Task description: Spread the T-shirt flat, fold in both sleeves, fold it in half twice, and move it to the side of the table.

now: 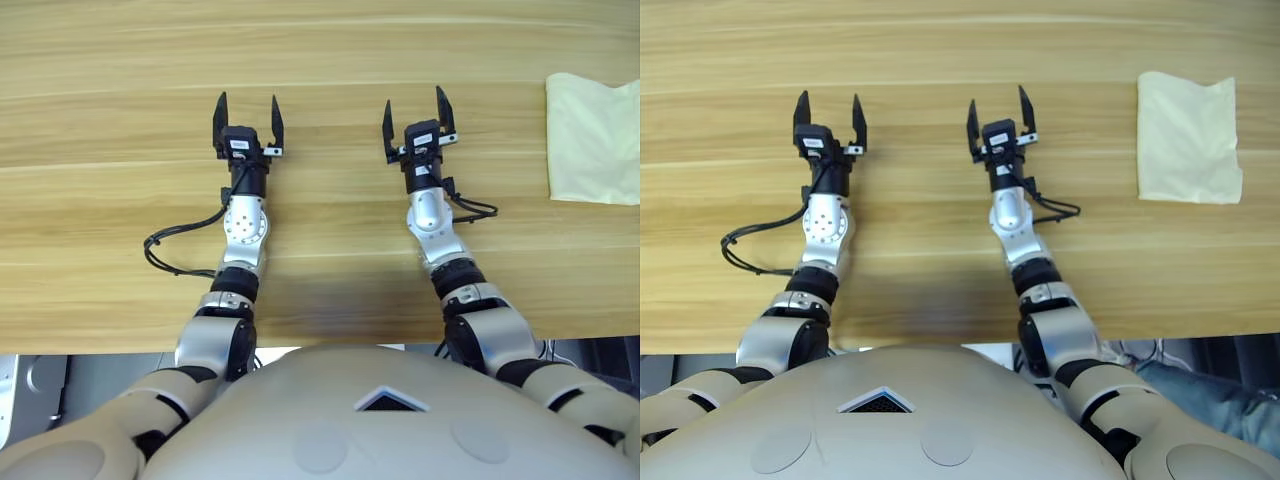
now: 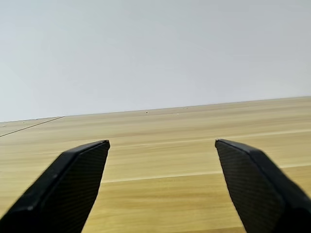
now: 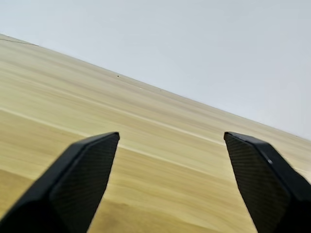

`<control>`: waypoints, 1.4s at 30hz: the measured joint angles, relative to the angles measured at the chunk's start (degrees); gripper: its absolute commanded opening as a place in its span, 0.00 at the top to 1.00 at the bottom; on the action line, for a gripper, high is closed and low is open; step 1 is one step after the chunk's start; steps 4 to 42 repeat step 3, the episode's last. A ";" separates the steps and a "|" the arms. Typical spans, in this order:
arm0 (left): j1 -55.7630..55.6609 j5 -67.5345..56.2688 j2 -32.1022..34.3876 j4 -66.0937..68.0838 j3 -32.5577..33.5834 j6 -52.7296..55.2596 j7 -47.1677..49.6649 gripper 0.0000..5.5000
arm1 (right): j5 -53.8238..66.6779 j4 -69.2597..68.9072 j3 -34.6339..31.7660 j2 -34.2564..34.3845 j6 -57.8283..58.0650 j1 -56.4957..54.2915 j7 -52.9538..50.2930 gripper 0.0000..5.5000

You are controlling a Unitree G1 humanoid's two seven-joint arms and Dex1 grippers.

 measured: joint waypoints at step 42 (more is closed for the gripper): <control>0.34 -0.03 -0.04 -0.50 0.01 0.14 -0.03 0.26 | -0.13 -1.05 0.09 -0.07 0.05 0.64 -0.10 0.35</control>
